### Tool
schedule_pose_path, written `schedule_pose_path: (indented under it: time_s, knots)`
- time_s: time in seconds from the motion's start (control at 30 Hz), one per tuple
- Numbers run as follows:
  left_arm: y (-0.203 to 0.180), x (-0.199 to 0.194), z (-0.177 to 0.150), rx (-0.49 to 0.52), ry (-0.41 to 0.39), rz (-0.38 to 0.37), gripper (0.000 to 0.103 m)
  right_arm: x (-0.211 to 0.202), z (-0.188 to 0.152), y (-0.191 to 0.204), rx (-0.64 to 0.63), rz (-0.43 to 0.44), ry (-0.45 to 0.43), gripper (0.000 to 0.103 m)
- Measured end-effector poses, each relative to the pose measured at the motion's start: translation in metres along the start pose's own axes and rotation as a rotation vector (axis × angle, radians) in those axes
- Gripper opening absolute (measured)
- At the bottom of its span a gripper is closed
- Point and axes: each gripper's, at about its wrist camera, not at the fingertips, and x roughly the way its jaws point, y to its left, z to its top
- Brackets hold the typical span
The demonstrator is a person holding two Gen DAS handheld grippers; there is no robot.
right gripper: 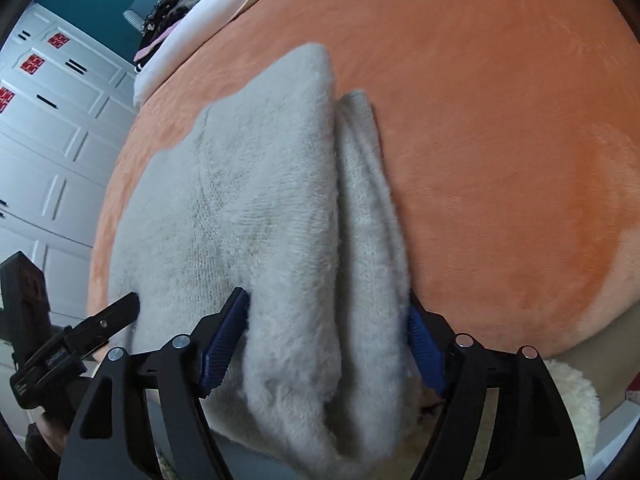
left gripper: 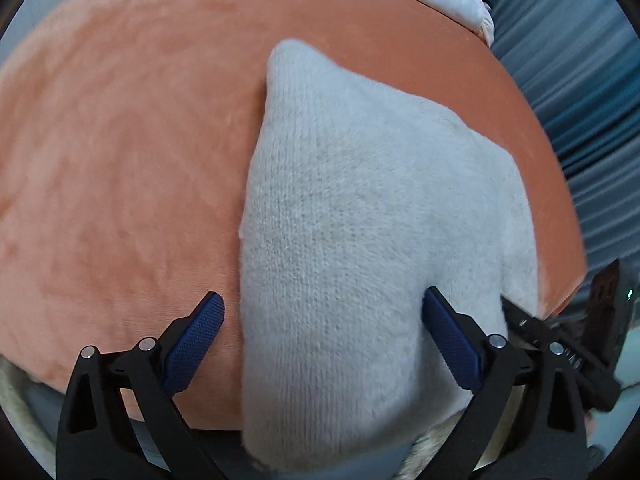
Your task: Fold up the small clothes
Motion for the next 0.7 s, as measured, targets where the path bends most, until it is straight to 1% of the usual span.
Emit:
schedule_pose_path:
  time_s: [0.03, 0.07, 0.1, 0.13, 0.17, 0.2, 0.23, 0.27, 0.37, 0.57, 0.63, 0.7]
  knots:
    - [0.004, 0.004, 0.0, -0.036, 0.02, -0.03, 0.097, 0.002, 0.001, 0.003, -0.001, 0.002, -0.006, 0.075]
    - [0.006, 0.007, 0.0, -0.069, 0.037, -0.061, 0.093, 0.004, 0.002, 0.004, 0.004, 0.007, -0.011, 0.073]
    - [0.007, 0.008, 0.001, -0.089, 0.046, -0.088, 0.087, 0.005, 0.003, 0.005, 0.013, 0.014, -0.014, 0.065]
    - [0.003, 0.006, 0.002, -0.086, 0.049, -0.085, 0.081, 0.005, 0.004, 0.006, 0.017, 0.03, -0.016, 0.059]
    - [-0.003, 0.002, 0.003, -0.067, 0.045, -0.078, 0.072, 0.003, 0.004, 0.007, 0.019, 0.035, -0.02, 0.046]
    - [-0.009, -0.004, 0.004, -0.042, 0.042, -0.073, 0.067, -0.001, 0.005, 0.009, 0.015, 0.036, -0.027, 0.038]
    - [-0.014, -0.011, 0.003, -0.033, 0.037, -0.077, 0.059, -0.005, 0.005, 0.012, 0.009, 0.037, -0.036, 0.036]
    - [-0.018, -0.019, 0.004, -0.027, 0.031, -0.089, 0.054, -0.013, 0.005, 0.015, 0.003, 0.04, -0.052, 0.033]
    - [-0.031, -0.049, 0.01, 0.012, -0.003, -0.14, 0.047, -0.047, 0.004, 0.027, 0.006, 0.08, -0.132, 0.03]
    - [-0.079, -0.111, 0.017, 0.153, -0.061, -0.244, 0.046, -0.13, -0.001, 0.047, 0.013, 0.115, -0.289, 0.028]
    - [-0.096, -0.132, 0.018, 0.202, -0.086, -0.287, 0.046, -0.163, -0.002, 0.056, -0.004, 0.112, -0.352, 0.028]
    - [-0.109, -0.155, 0.021, 0.25, -0.128, -0.332, 0.046, -0.196, -0.003, 0.066, -0.035, 0.105, -0.42, 0.028]
